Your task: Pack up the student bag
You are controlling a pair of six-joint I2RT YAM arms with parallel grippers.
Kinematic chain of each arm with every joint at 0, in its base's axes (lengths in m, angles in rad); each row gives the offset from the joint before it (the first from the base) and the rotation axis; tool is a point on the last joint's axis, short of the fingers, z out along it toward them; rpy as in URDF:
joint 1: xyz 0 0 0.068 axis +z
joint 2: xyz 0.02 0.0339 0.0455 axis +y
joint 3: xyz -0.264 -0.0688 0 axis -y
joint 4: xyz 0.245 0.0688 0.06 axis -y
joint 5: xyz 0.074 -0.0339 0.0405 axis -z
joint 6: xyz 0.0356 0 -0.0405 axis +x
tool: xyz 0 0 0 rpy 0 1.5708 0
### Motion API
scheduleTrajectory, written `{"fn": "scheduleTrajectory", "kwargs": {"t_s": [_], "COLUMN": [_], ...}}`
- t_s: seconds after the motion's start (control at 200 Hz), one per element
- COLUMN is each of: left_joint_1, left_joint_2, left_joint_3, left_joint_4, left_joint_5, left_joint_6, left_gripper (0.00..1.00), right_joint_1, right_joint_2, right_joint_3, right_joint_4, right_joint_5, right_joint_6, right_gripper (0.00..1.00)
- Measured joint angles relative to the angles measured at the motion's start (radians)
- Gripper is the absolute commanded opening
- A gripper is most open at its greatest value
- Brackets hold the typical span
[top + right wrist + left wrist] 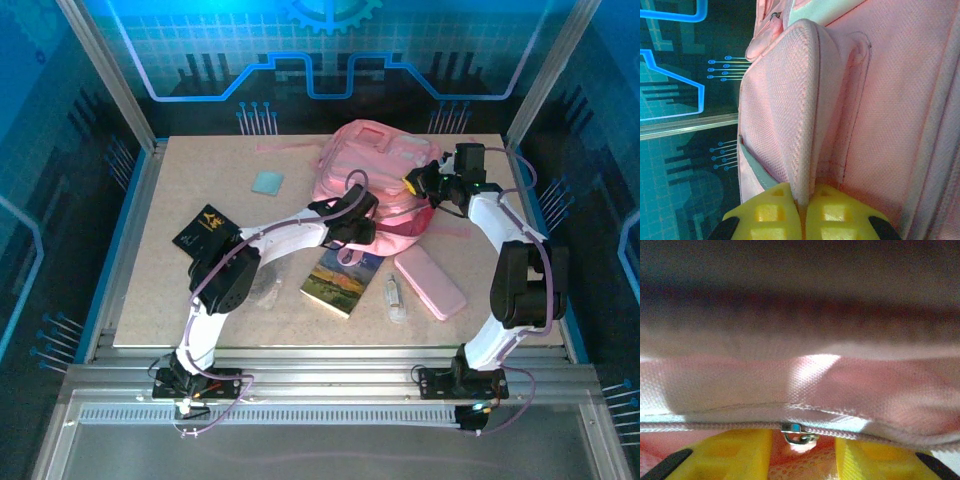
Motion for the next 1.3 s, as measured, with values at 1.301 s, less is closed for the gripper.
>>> {"fn": "scheduleTrajectory", "kwargs": {"t_s": [1.301], "left_joint_1": [0.245], "left_joint_2": [-0.035], "left_joint_3": [0.146], "left_joint_4": [-0.396], "left_joint_5": [0.245], "left_joint_6": [0.330], "left_gripper": [0.00], "right_joint_1": [-0.069], "right_joint_2": [0.062], "right_joint_3": [0.148], "right_joint_4": [-0.172], "right_joint_5": [-0.047], "right_joint_6": [-0.212], "right_gripper": [0.00]}}
